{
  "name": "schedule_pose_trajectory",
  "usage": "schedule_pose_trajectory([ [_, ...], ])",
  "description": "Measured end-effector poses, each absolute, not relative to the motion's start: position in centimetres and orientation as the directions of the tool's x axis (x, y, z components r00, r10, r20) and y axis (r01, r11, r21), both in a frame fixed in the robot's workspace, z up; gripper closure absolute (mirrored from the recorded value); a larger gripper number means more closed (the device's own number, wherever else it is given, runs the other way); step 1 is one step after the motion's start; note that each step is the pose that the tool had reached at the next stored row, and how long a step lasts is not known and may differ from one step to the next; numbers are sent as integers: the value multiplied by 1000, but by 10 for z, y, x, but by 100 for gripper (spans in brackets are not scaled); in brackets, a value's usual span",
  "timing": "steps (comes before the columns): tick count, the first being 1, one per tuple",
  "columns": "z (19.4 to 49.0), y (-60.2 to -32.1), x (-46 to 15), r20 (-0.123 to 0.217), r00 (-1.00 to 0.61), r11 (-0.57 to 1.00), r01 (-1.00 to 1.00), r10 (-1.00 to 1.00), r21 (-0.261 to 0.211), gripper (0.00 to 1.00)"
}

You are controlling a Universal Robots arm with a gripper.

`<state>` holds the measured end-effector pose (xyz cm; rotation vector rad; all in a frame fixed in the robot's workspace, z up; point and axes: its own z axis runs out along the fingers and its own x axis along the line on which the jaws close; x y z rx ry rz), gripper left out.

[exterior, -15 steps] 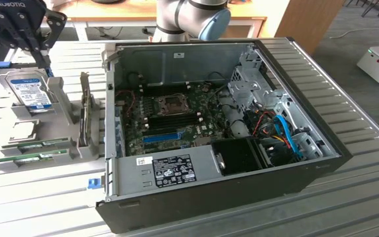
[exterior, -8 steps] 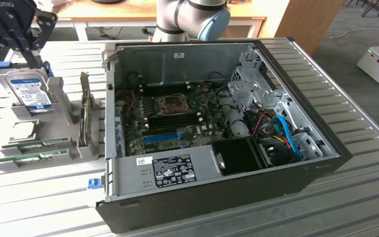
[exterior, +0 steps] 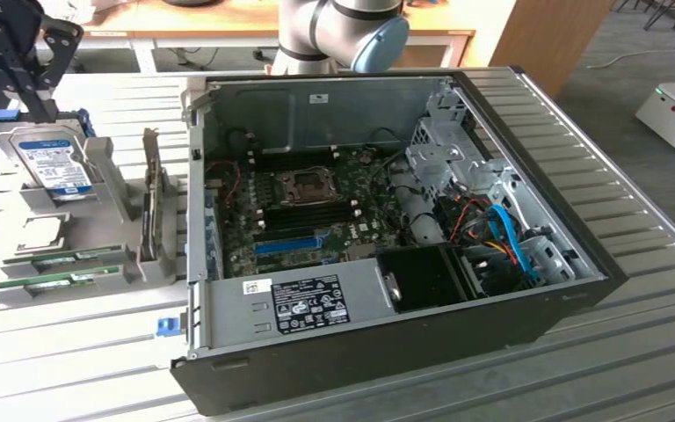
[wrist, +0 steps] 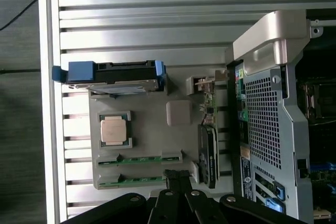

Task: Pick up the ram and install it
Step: 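Reach for the ram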

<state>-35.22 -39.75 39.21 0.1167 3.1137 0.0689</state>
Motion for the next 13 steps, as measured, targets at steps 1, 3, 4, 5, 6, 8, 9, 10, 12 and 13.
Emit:
schedule_pose_trajectory([
  [1, 392, -397, -354, -23, -997, 996, 74, 75, 45, 89],
  [3, 392, -397, -358, -23, -997, 996, 74, 75, 45, 89],
  [4, 392, -397, -360, -23, -997, 996, 74, 75, 45, 89],
  [5, 392, -397, -362, -23, -997, 996, 74, 75, 45, 89],
  [6, 392, -397, -364, -23, -997, 996, 74, 75, 45, 89],
  [8, 392, -397, -367, -23, -997, 996, 74, 75, 45, 89],
  [9, 392, -397, -369, -23, -997, 996, 74, 75, 45, 89],
  [10, 392, -397, -370, -23, -997, 996, 74, 75, 45, 89],
  [12, 392, -397, -373, -23, -997, 996, 74, 75, 45, 89],
  [13, 392, -397, -374, -23, -997, 996, 74, 75, 45, 89],
])
